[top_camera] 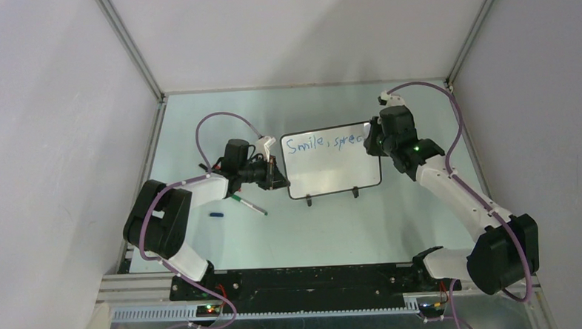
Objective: Write a sentence on the whiteboard
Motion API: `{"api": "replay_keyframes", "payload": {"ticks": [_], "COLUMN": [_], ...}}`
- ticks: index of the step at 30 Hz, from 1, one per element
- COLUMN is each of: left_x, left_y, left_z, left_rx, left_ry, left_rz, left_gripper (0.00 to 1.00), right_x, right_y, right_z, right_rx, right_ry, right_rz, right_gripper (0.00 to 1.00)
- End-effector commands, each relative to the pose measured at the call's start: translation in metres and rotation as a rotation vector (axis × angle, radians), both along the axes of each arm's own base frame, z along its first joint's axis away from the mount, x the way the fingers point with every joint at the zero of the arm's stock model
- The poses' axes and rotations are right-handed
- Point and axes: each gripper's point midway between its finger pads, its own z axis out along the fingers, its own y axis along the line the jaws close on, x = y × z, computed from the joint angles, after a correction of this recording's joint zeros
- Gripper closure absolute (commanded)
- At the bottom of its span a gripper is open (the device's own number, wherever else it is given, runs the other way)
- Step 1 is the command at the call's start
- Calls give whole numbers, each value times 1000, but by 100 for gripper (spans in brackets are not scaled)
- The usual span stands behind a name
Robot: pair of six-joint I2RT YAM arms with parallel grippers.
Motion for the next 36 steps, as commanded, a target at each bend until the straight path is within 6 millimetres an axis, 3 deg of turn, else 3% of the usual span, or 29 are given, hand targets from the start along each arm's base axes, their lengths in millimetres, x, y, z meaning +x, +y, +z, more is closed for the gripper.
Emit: {"api": "replay_keyframes", "payload": {"ticks": [1,17,36], "left_x": [2,3,3], "left_y": [1,1,1], "left_z": [5,5,5], "left_rx": [30,30,34], "left_ry": [-42,-42,-44], "left_rz": [-8,-6,-5], "left_gripper": [100,100,100], "right_x": [0,-8,-1], "right_y": [-5,-11,0], "right_z": [7,-2,23], "right_rx": [4,-17,44], "right_ry": [-22,-5,-86], "right_rz": [-25,-35,6], "right_gripper": [100,100,100]}}
